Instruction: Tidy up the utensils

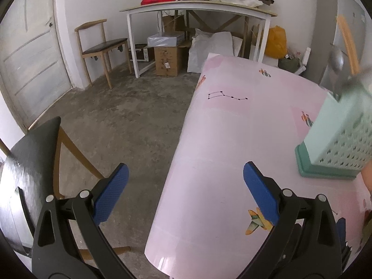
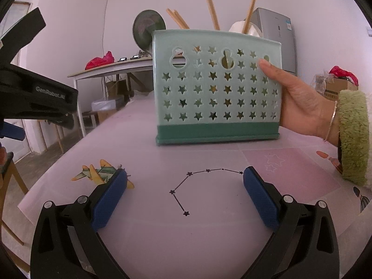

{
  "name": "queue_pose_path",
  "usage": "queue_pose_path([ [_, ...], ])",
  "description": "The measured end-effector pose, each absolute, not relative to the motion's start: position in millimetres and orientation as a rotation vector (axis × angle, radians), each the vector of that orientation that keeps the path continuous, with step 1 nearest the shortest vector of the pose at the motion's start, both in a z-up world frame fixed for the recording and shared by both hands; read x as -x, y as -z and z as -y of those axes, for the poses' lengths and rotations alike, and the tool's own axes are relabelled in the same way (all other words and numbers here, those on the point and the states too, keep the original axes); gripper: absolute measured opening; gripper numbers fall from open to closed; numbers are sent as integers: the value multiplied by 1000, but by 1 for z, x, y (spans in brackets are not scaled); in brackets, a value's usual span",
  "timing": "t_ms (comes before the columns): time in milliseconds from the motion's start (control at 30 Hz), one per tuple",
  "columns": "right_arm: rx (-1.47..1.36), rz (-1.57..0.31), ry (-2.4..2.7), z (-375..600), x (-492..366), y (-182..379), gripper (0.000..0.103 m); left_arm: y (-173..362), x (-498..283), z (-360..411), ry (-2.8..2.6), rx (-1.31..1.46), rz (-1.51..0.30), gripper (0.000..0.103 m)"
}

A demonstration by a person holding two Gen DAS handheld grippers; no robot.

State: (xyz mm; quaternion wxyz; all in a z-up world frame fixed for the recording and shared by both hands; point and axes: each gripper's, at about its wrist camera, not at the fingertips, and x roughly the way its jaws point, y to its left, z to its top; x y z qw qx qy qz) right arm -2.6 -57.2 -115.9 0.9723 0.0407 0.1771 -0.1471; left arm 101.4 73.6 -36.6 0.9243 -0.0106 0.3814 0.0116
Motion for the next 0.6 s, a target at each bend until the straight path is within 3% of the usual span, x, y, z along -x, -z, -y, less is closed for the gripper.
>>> queue_pose_path([
  [600,-82,-356,296,59,3,117,97,47,-107,-69,-2,5,-807,95],
])
